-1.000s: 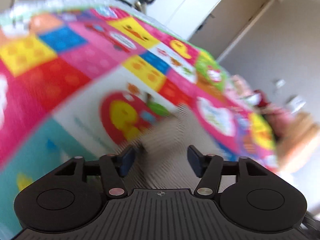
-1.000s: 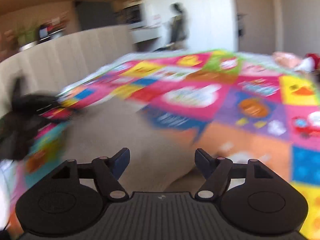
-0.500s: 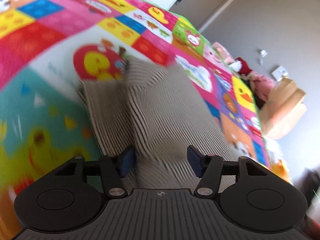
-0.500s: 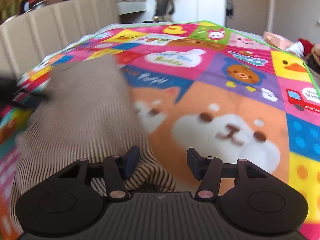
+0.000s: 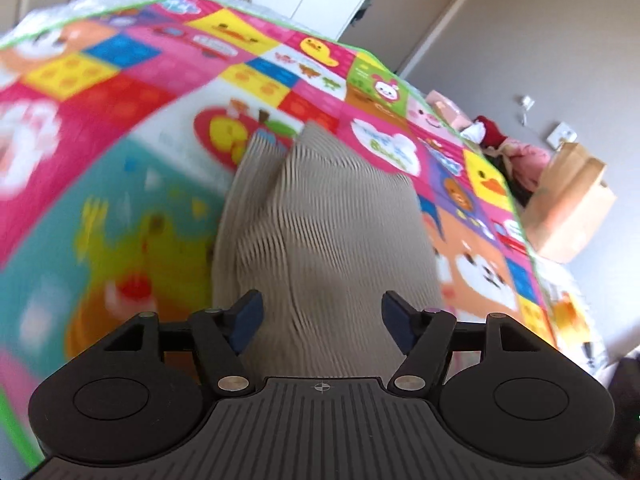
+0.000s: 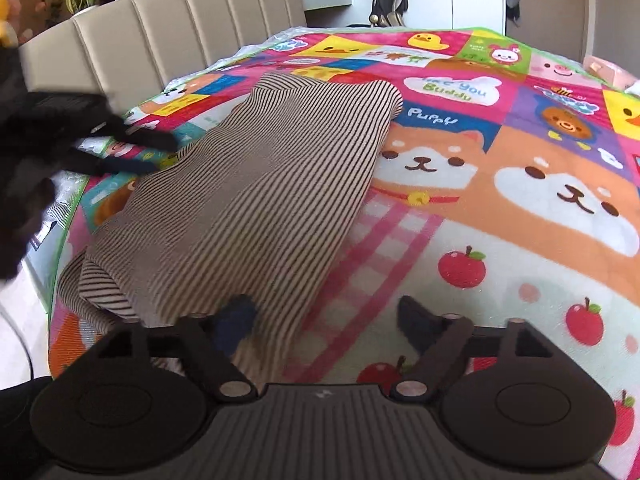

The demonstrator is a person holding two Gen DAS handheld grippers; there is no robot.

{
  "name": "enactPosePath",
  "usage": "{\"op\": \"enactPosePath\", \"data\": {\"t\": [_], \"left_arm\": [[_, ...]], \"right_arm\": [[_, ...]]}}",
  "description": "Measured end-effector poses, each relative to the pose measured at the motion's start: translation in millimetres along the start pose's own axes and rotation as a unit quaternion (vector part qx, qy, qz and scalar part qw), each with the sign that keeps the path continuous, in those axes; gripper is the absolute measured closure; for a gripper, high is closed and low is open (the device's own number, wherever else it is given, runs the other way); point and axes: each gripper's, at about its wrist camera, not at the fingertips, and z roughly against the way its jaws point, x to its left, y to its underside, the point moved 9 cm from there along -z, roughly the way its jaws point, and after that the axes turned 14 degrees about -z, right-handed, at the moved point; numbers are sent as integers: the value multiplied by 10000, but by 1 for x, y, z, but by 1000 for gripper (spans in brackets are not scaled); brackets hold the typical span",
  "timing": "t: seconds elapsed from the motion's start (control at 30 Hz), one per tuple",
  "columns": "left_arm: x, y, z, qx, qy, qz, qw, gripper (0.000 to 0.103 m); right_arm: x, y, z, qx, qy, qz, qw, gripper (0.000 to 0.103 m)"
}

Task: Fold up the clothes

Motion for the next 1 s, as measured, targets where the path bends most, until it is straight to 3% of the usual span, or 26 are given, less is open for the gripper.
{"op": "enactPosePath", "data": {"t": [0.07,0.13,0.2,0.4,0.6,0.77,0.87,0.97,1.0], "left_arm": [[-8,18,9,40,-224,-213,9995,26],[-8,38,10,304,-437,-314,9981,26],[-6,48,13,312,-431,-269,9982,26],[-6,50,17,437,-430,-351,9975,26],[-10,54,18,441,-483,-355,9972,25],[-13,57,18,505,-522,-415,9965,23],[-21,63,17,567,-513,-506,9958,22],[-35,73,17,671,-219,-545,9960,22],[-40,77,17,724,-73,-559,9958,22]], "right_arm": [[1,3,-1,8,60,-125,9999,1],[0,7,-2,16,100,-301,9995,0],[3,8,0,-54,163,-293,9994,0],[23,7,22,-561,358,343,9972,0],[51,11,39,-1031,545,1113,9869,0],[55,21,21,-849,730,1410,9837,0],[45,19,17,-766,843,1625,9801,0],[29,9,20,-882,1423,1959,9662,0],[31,8,21,-916,1420,1982,9655,0]]}}
